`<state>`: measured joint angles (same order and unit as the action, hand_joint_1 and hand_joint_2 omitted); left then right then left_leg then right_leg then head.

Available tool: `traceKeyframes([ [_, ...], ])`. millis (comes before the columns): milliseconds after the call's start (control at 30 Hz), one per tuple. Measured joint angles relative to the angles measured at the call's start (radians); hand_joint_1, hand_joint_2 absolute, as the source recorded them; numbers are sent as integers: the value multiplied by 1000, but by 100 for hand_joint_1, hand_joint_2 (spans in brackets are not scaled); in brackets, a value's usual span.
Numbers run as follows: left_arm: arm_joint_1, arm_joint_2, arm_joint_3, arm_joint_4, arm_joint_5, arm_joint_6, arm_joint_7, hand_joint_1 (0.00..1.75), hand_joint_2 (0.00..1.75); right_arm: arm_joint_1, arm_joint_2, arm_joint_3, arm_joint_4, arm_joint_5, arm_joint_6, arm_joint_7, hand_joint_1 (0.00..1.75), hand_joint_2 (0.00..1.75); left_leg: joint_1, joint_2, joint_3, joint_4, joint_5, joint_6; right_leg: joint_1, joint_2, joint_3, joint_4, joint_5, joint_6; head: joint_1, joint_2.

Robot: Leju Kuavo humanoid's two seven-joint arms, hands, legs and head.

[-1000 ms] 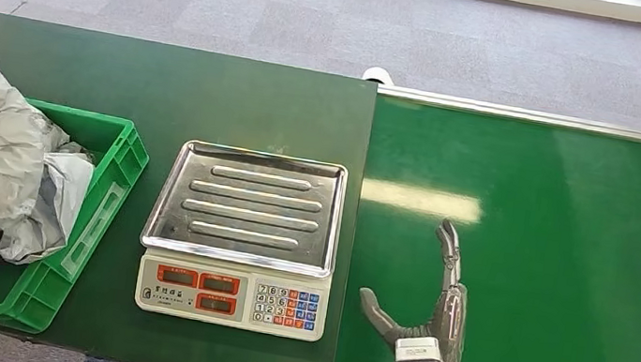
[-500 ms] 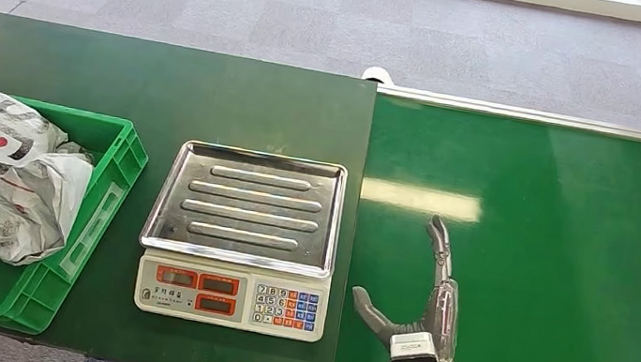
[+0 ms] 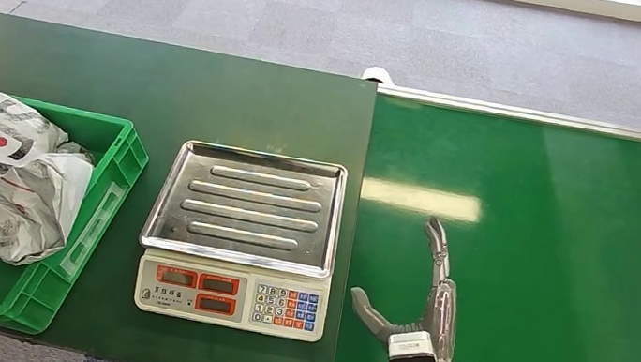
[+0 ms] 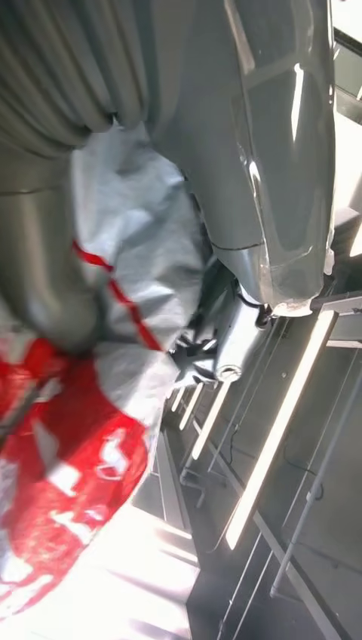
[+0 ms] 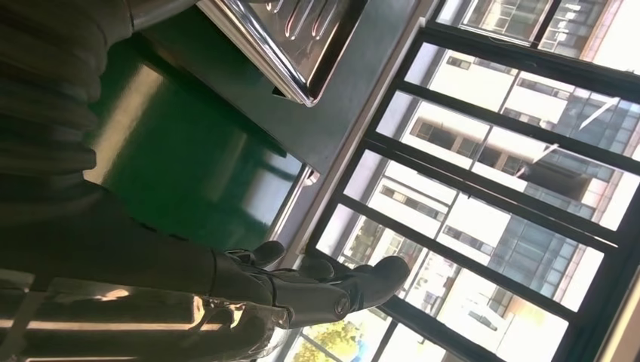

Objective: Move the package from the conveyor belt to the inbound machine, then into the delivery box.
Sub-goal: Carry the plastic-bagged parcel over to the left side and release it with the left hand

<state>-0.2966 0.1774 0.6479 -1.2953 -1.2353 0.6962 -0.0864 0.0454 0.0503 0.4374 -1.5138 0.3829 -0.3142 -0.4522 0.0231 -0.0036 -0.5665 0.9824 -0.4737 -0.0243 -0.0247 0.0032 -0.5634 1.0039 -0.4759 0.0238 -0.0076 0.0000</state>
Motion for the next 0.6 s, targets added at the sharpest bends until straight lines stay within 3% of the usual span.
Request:
traceKeyframes([
  [133, -17, 13, -25, 30, 169, -14, -41, 0, 175, 1, -2, 5, 0, 0, -5, 2, 0, 175, 0, 0, 0, 0, 0, 0, 0, 0, 0, 0, 0, 0, 0, 0],
  [300, -16, 18, -110, 5, 739, -175, -231, 0, 175, 6, -8, 6, 0, -3, -2, 8, 0, 175, 0, 0, 0, 0, 0, 0, 0, 0, 0, 0, 0, 0, 0, 0],
  [400, 10, 17, -146, -65, 980, -293, -309, 0, 175, 7, -12, 6, 0, -9, 9, 10, 0, 175, 0, 3, 0, 0, 0, 0, 0, 2, 0, 0, 0, 0, 0, 0],
  [500, 74, 8, -178, -184, 1106, -372, -391, 0, 175, 10, -17, 5, 0, -20, 14, 7, 0, 175, 0, 5, 0, 0, -1, 0, 0, 5, -2, 0, 0, 0, 0, 0],
  [600, 137, -10, -213, -313, 1135, -391, -434, 0, 175, 13, -21, 4, 0, -29, 16, 0, 0, 175, 0, 5, -1, 0, -1, 0, 0, 5, -2, 0, 0, 0, 0, 0],
])
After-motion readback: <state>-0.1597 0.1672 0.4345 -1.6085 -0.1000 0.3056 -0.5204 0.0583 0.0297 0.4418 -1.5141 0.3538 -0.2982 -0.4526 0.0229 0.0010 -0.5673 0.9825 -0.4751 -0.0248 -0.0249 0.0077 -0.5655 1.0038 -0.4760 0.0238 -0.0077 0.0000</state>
